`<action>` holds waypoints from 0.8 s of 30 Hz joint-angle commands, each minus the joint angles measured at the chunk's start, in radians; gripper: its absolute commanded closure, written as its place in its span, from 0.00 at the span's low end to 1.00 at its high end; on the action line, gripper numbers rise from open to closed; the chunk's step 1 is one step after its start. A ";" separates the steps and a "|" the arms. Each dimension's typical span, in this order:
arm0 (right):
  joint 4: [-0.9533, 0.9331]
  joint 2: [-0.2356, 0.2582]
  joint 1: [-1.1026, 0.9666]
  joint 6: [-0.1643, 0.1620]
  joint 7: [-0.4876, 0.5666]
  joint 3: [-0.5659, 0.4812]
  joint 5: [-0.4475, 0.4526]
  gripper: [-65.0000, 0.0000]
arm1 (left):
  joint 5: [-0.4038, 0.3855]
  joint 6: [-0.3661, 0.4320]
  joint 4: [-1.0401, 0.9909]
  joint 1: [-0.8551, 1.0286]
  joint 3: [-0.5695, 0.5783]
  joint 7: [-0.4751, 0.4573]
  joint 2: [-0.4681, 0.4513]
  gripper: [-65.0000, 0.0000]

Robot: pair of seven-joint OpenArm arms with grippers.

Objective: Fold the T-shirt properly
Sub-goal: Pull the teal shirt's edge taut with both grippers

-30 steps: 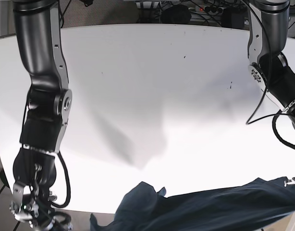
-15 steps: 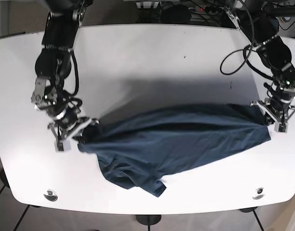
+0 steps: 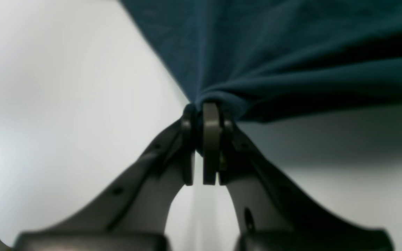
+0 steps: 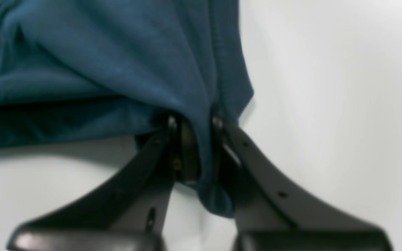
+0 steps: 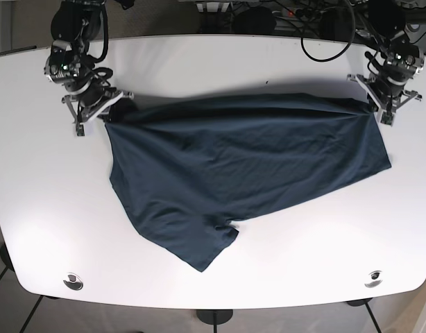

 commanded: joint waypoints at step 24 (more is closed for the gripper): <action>0.068 0.010 0.228 0.049 -0.115 0.054 0.003 0.31 | -0.271 0.010 0.163 -0.013 -0.076 0.063 -0.098 0.37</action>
